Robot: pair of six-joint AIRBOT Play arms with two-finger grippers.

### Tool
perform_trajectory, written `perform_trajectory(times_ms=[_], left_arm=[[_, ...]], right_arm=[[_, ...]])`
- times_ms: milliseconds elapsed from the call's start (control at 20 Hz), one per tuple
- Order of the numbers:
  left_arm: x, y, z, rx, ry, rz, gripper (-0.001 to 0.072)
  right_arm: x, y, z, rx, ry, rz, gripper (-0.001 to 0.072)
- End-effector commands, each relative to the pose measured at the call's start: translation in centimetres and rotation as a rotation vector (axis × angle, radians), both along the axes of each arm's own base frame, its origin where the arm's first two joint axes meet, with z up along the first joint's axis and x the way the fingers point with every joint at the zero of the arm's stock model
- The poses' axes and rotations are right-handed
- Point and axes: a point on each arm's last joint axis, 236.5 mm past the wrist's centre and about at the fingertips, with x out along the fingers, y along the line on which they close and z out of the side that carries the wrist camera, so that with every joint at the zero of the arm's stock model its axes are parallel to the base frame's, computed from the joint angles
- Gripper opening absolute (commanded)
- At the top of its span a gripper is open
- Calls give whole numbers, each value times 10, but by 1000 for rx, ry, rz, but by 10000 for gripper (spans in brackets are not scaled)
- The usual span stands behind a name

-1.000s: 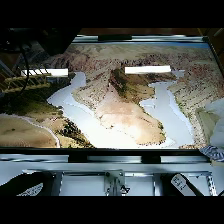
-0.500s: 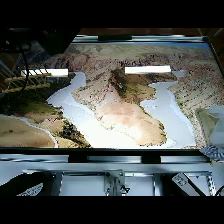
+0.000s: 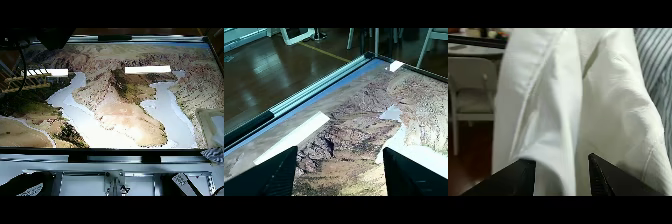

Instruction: Fold the shirts.

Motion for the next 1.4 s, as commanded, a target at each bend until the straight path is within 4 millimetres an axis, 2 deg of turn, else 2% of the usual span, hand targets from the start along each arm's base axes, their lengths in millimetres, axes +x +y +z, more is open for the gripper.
perform_trajectory(times_ms=[0, 100, 200, 250, 350, 450, 550, 650, 800, 900, 1000, 1100, 1200, 1350], left_arm=[[2, 1, 0, 2, -5, 7, 606], [2, 2, 0, 3, -6, 8, 607], [1, 1, 0, 3, -5, 7, 607], [1, 1, -1, 7, 0, 4, 606], [-1, -2, -9, 3, 50, -7, 606], [-2, -7, -33, 8, 164, -27, 606], [1, -10, -75, 68, 314, -28, 605], [11, 4, -136, 185, 504, 42, 604], [20, 51, -237, 390, 835, 264, 605], [18, 79, -278, 493, 968, 385, 606], [21, 91, -292, 546, 995, 428, 607], [22, 92, -293, 550, 992, 433, 607], [21, 91, -293, 550, 994, 430, 607], [21, 90, -293, 549, 994, 428, 607]], right_arm=[[34, 55, -9, 59, 71, 194, 454], [33, 85, -31, 157, 131, 234, 456], [23, 104, -59, 276, 194, 238, 460], [22, 114, -76, 350, 221, 256, 564], [34, 148, -112, 519, 272, 370, 586], [72, 196, -136, 638, 297, 613, 584], [111, 252, -161, 761, 309, 874, 583], [133, 289, -201, 887, 370, 984, 583], [149, 337, -294, 999, 600, 999, 583], [156, 376, -346, 1067, 723, 1011, 584], [160, 408, -379, 1113, 861, 1048, 585], [166, 421, -396, 1102, 938, 1070, 584], [172, 430, -403, 1090, 954, 1092, 585], [190, 431, -399, 1057, 886, 1117, 585]])
